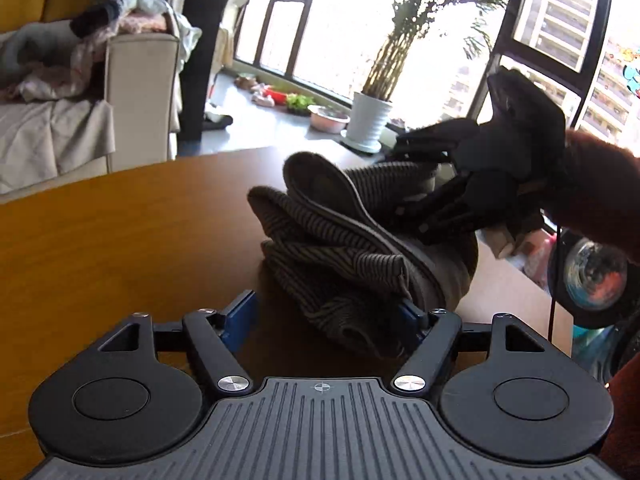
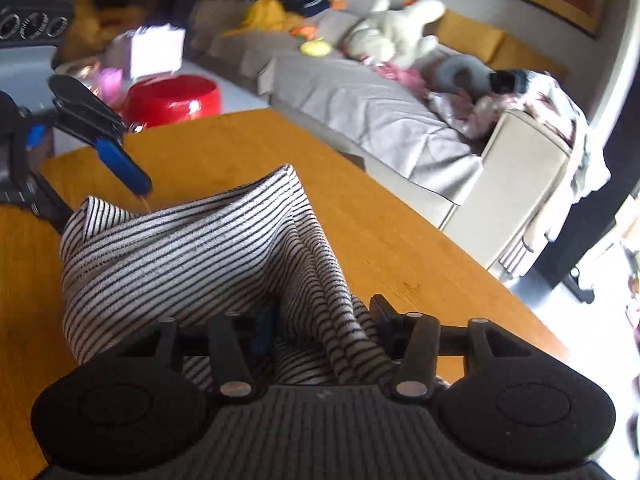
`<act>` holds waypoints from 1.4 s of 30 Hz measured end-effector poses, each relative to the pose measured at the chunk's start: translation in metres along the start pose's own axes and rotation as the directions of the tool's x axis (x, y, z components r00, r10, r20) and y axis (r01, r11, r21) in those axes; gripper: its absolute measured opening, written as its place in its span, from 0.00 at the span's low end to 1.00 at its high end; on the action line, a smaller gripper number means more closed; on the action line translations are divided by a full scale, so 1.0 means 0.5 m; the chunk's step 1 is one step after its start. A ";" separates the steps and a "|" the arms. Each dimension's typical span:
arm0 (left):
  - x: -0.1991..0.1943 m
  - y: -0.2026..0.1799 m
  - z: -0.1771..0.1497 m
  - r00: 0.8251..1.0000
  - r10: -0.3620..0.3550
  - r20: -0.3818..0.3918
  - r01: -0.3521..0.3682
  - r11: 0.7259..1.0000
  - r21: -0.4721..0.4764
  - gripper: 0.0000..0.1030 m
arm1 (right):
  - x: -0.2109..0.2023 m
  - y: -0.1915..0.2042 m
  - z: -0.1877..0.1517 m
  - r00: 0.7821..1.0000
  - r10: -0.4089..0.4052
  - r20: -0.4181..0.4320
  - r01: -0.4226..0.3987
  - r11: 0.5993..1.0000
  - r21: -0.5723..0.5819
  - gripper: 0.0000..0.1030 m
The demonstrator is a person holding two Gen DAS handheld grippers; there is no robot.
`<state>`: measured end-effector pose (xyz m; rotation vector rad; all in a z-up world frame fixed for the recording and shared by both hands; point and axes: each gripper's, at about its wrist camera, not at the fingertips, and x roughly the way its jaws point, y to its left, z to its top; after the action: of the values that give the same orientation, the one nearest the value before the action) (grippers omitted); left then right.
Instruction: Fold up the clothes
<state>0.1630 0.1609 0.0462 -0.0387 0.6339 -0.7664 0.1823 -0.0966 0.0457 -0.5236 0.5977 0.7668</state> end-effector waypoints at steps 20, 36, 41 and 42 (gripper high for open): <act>0.232 -0.051 0.078 0.994 -0.004 -0.109 0.022 0.986 0.165 0.81 | -0.047 -0.150 -0.186 0.895 -0.412 -0.170 0.442 0.770 0.460 0.94; 0.213 -0.086 0.064 0.994 0.050 -0.102 -0.030 0.980 0.195 0.91 | 0.001 -0.076 -0.116 0.972 -0.234 0.015 0.188 0.816 0.546 0.55; 0.156 -0.088 0.092 0.996 0.083 -0.042 -0.073 0.976 0.206 0.90 | -0.040 -0.058 -0.148 0.955 -0.294 0.039 0.219 0.789 0.574 0.62; 0.156 -0.083 0.097 0.995 0.096 -0.038 -0.086 0.975 0.207 0.90 | -0.060 -0.050 -0.153 0.953 -0.299 0.046 0.220 0.788 0.574 0.63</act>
<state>0.2055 0.0701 0.0558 0.1972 0.5953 -0.7418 0.1613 -0.1742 0.0165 0.0034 0.5775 0.3247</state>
